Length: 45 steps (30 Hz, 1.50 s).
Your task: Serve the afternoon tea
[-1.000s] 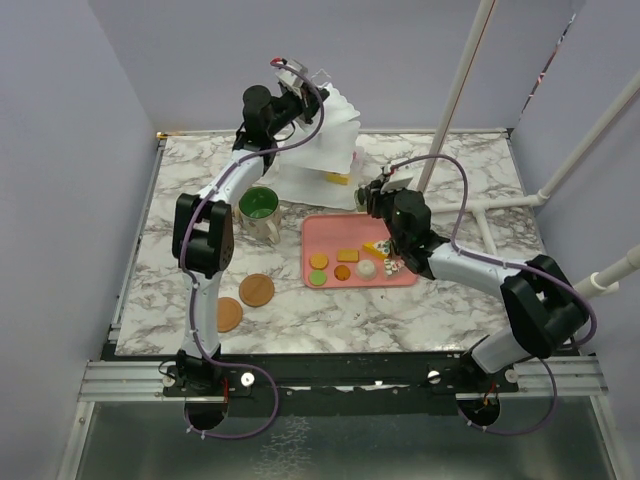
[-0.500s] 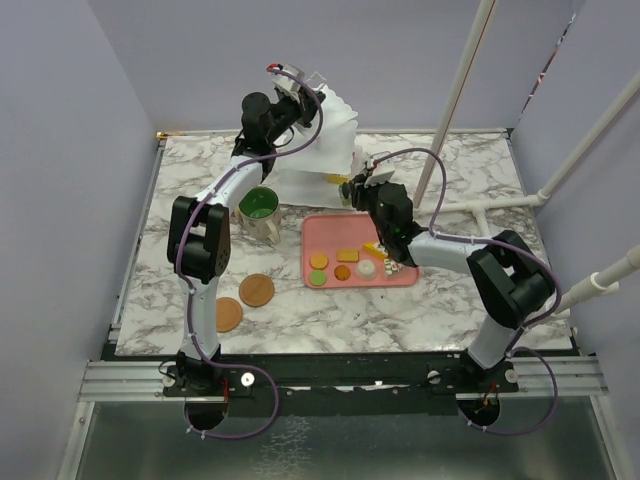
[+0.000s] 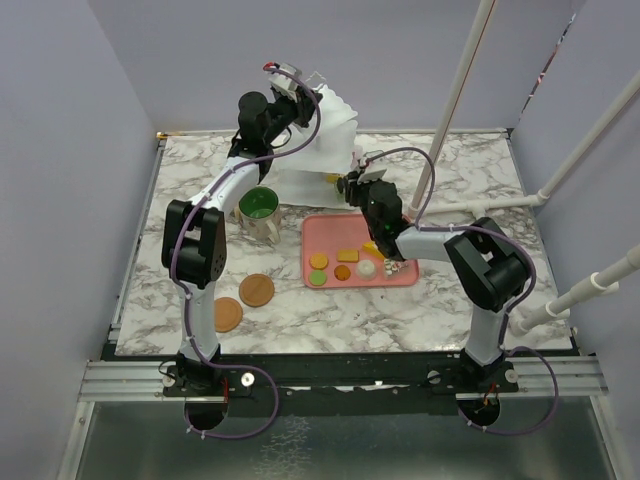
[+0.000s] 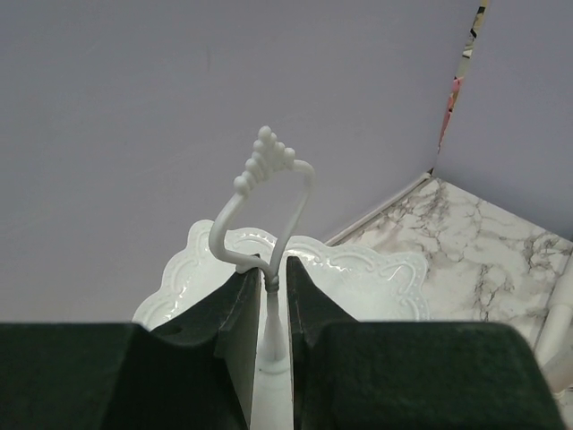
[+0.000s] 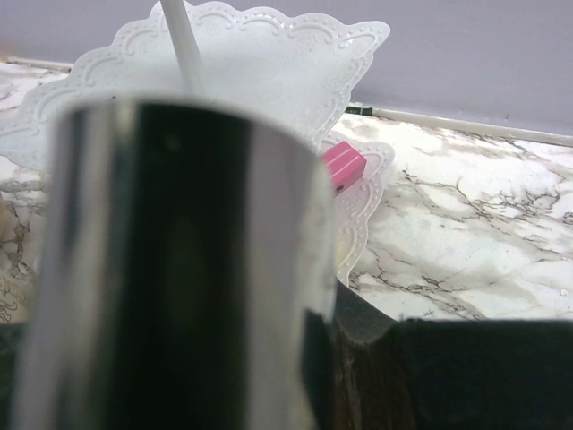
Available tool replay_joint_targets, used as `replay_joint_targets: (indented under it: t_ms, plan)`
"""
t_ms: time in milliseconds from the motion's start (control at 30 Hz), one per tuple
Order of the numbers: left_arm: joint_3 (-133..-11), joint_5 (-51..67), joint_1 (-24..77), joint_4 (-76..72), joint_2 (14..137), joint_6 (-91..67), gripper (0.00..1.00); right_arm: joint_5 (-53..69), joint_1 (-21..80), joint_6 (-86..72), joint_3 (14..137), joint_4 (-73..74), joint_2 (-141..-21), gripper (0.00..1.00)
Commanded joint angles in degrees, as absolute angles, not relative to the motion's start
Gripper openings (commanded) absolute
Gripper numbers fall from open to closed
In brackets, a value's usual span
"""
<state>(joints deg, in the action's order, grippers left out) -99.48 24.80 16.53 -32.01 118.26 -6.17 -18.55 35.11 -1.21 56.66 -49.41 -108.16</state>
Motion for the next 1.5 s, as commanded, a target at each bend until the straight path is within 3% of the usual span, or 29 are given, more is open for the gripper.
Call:
replay_joint_targets:
  t_ms: [0, 67, 167, 300, 467, 667, 1133, 1367, 1467]
  plan:
    - [-98.90, 24.68, 16.88, -31.41, 115.40, -5.43, 0.19, -20.81, 34.63, -0.53, 58.92, -52.68, -110.51, 0.27]
    - [-98.95, 24.90, 16.88, -30.94, 115.24, -5.29, 0.23, -20.84, 34.64, -0.50, 59.07, -52.20, -111.05, 0.27]
    - [-99.21, 25.83, 16.81, -29.32, 115.07, -5.45, 0.40, -20.59, 34.64, -0.53, 59.11, -51.02, -111.52, 0.28]
    - [-99.48, 28.53, 16.79, -26.95, 115.09, -5.62, 0.52, -20.26, 34.63, -0.91, 58.62, -49.66, -111.26, 0.34]
    - [-103.70, 28.38, 16.66, -20.70, 117.55, -5.23, 0.57, -20.55, 34.63, -1.14, 57.89, -48.93, -108.93, 0.49]
    - [-107.07, 32.00, 16.23, -20.42, 120.03, -6.11, 0.57, -21.38, 34.63, -1.72, 55.11, -48.18, -103.68, 0.55]
    - [-118.43, 40.34, 13.86, -18.30, 128.31, -9.29, 0.36, -23.80, 34.63, -7.08, 41.27, -36.71, -82.95, 0.57]
    - [-120.66, 40.04, 14.27, -19.96, 129.89, -10.96, 0.08, -29.64, 34.63, -7.98, 39.15, -25.96, -75.74, 0.57]
    - [-118.71, 37.57, 15.03, -21.10, 128.23, -10.35, 0.02, -31.83, 34.63, -8.46, 38.45, -23.01, -74.27, 0.57]
